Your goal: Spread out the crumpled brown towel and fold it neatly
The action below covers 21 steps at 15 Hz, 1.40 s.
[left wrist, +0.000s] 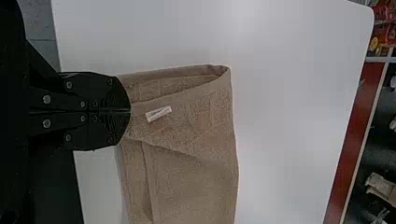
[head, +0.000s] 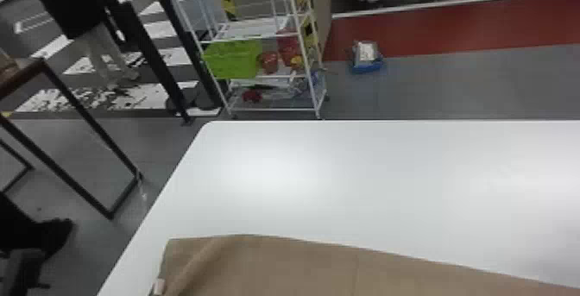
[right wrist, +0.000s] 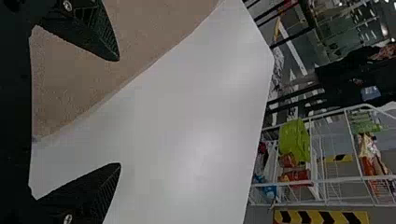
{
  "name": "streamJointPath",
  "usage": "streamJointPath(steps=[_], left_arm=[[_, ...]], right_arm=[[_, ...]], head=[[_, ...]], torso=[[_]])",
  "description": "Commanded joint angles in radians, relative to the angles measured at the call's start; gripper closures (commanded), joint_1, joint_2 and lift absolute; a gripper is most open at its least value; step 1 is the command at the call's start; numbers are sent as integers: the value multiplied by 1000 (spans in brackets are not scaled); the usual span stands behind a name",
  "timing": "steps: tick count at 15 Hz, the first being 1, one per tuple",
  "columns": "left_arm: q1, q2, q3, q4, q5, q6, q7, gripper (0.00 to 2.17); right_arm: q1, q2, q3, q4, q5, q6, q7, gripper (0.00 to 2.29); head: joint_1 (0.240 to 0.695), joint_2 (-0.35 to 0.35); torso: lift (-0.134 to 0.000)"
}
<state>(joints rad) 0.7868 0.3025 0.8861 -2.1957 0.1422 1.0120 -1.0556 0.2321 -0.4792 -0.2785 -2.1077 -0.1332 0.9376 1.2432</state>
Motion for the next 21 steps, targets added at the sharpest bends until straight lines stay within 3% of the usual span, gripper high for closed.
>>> streamJointPath(steps=[1,3,5,6,7,9,13,16,21], left_arm=[[-9,1,-1,7,-4,-6,3,1713],[-21,1,-3,19,-9,-6,6,1713],[-27,1,-7,17,-16,-6,6,1713],[-31,1,-7,17,-18,-3,6,1713],[-32,-2,-9,17,-23,-3,6,1713],[-37,0,-16,21,-29,-6,6,1713],[-50,4,-22,37,-30,-19,6,1713],[-58,7,-33,51,-30,-34,8,1713],[-61,17,-38,80,-29,-95,8,1713]], right_arm=[[-94,1,73,-87,4,175,91,97],[-223,7,211,-124,15,381,124,93],[-404,36,427,-120,60,562,124,90],[-458,54,524,-110,116,583,124,90],[-505,93,608,-90,164,614,124,90],[-544,139,720,-61,178,623,124,87],[-519,182,855,26,204,620,124,87],[-511,195,943,64,294,583,124,134],[-537,257,1058,80,414,556,124,323]], head=[[695,350],[695,350],[695,350],[695,350],[695,350],[695,350],[695,350],[695,350],[695,350]], torso=[[-122],[-122],[-122],[-122],[-122],[-122],[-122],[-122],[-122]])
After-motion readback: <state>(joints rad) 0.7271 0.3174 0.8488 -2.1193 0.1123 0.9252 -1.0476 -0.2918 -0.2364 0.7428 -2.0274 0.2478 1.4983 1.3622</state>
